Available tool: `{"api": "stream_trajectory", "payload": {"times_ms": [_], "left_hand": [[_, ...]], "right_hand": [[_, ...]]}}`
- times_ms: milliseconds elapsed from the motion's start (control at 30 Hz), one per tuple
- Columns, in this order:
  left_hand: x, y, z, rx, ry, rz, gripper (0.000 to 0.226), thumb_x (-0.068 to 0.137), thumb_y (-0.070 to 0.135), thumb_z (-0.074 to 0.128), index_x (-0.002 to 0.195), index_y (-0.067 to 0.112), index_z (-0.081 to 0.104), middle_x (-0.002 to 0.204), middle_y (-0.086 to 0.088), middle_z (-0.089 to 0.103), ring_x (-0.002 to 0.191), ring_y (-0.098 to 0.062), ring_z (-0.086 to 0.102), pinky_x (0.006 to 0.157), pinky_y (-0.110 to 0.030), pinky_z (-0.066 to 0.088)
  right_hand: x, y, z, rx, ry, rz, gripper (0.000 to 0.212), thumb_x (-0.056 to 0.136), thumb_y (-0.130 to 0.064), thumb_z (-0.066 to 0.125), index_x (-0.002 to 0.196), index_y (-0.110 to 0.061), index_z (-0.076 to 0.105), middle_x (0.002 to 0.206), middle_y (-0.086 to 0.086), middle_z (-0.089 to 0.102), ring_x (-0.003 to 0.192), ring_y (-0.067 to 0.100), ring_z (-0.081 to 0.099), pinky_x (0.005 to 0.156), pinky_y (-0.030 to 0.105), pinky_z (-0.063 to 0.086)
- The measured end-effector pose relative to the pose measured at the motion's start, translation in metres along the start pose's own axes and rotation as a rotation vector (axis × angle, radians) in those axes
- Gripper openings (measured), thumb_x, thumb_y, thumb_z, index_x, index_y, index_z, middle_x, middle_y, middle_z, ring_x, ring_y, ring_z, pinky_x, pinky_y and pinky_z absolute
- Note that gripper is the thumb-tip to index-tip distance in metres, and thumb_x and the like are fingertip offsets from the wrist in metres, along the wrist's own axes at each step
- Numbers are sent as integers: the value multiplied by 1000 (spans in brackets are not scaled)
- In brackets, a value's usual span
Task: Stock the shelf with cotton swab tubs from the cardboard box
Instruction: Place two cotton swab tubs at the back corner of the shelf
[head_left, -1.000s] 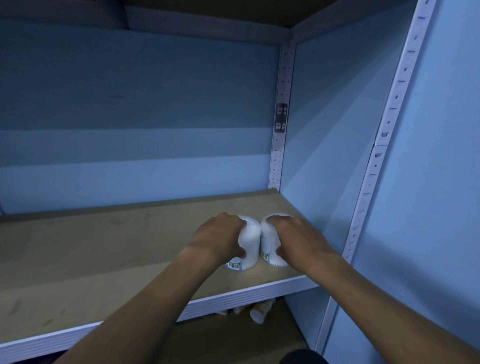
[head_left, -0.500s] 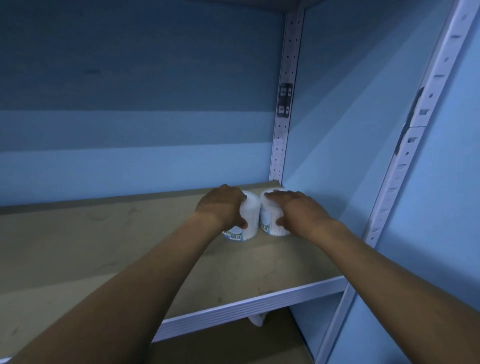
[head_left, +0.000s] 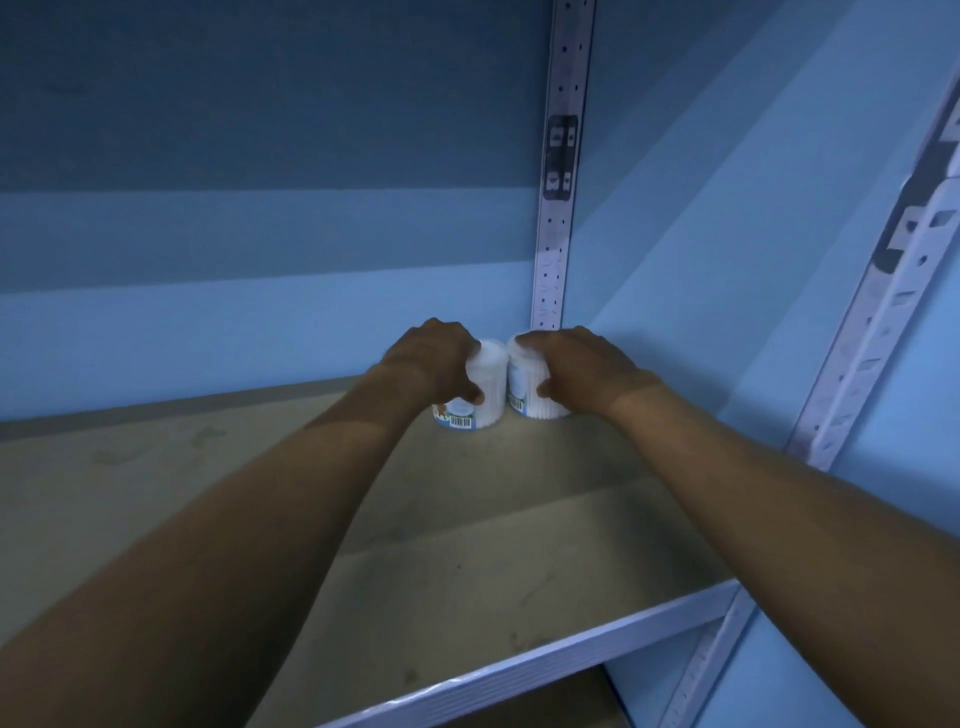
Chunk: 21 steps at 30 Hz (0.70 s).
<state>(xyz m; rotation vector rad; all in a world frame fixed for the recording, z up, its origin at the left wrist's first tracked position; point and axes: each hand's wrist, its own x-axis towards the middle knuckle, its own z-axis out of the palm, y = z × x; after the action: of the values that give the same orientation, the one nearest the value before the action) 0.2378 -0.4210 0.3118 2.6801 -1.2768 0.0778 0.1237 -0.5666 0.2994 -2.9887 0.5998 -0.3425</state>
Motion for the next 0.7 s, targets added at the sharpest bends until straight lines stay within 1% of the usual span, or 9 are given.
{"api": "stream_trajectory", "payload": {"times_ms": [133, 233, 433, 567, 700], "left_hand": [[23, -4, 4, 2, 10, -12, 65, 73, 45, 82, 128, 17, 63, 126, -6, 63, 116, -27, 57, 93, -35, 49], [35, -5, 6, 3, 20, -18, 63, 72, 45, 83, 125, 15, 65, 122, -7, 64, 111, -27, 60, 92, -37, 51], [48, -6, 7, 38, 30, -2, 66, 72, 46, 82, 127, 15, 64, 124, -7, 65, 113, -27, 58, 94, -38, 50], [51, -8, 8, 69, 39, 13, 66, 76, 48, 79, 131, 16, 61, 128, -7, 62, 118, -27, 54, 96, -37, 48], [56, -8, 9, 129, 43, 32, 64, 81, 50, 73, 133, 16, 58, 130, -6, 59, 121, -26, 51, 96, -36, 45]], "right_hand": [[19, 5, 7, -37, 19, -5, 54, 89, -7, 60, 140, -20, 51, 140, 8, 57, 126, 32, 52, 99, 39, 45], [31, 9, 10, -65, 25, -1, 52, 90, -8, 60, 140, -20, 51, 139, 10, 56, 126, 33, 52, 98, 39, 46], [49, 16, 14, -55, 6, -3, 61, 92, -13, 63, 149, -25, 43, 146, 11, 50, 131, 32, 48, 101, 39, 42], [55, 19, 16, -54, 6, -11, 62, 94, -12, 61, 151, -24, 40, 149, 10, 47, 135, 31, 44, 104, 38, 40], [61, 20, 19, -66, 17, -15, 62, 95, -11, 59, 152, -23, 38, 150, 10, 47, 135, 31, 44, 105, 38, 40]]}}
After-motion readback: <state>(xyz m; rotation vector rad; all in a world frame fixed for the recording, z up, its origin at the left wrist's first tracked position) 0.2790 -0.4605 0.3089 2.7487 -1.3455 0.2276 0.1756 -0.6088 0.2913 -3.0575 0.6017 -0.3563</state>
